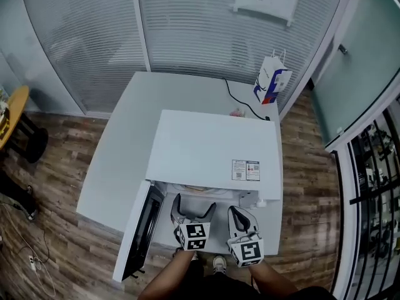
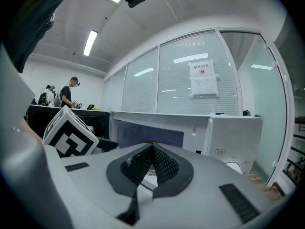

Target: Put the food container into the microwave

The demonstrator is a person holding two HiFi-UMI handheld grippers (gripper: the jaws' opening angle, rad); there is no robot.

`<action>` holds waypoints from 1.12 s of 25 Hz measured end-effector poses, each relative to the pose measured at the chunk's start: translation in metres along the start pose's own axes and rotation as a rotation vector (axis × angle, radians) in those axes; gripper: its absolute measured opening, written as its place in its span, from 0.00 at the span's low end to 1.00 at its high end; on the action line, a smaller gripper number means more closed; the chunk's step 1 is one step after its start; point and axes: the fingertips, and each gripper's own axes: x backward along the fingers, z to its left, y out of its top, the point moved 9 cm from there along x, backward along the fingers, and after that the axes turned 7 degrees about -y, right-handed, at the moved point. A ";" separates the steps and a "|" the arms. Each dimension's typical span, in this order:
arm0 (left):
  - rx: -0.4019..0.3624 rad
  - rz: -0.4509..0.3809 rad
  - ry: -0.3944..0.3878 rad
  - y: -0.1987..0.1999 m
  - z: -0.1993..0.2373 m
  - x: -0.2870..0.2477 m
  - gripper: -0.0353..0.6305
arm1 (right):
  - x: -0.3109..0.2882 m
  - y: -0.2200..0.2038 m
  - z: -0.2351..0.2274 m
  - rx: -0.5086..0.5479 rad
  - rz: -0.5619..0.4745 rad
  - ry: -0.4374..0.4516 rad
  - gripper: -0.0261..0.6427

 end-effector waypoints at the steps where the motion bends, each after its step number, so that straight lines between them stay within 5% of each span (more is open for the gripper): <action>1: -0.006 -0.008 -0.002 0.002 -0.003 0.005 0.88 | 0.001 0.001 0.000 0.001 -0.006 0.007 0.04; 6: -0.083 -0.035 -0.064 0.016 -0.023 0.029 0.86 | 0.007 0.010 -0.003 0.007 -0.033 0.037 0.04; 19: -0.133 -0.197 0.050 0.059 -0.041 0.082 0.07 | 0.016 0.052 -0.023 0.054 -0.168 0.070 0.04; 28: -0.136 -0.226 0.030 0.071 -0.046 0.100 0.06 | 0.031 0.066 -0.040 0.057 -0.210 -0.001 0.04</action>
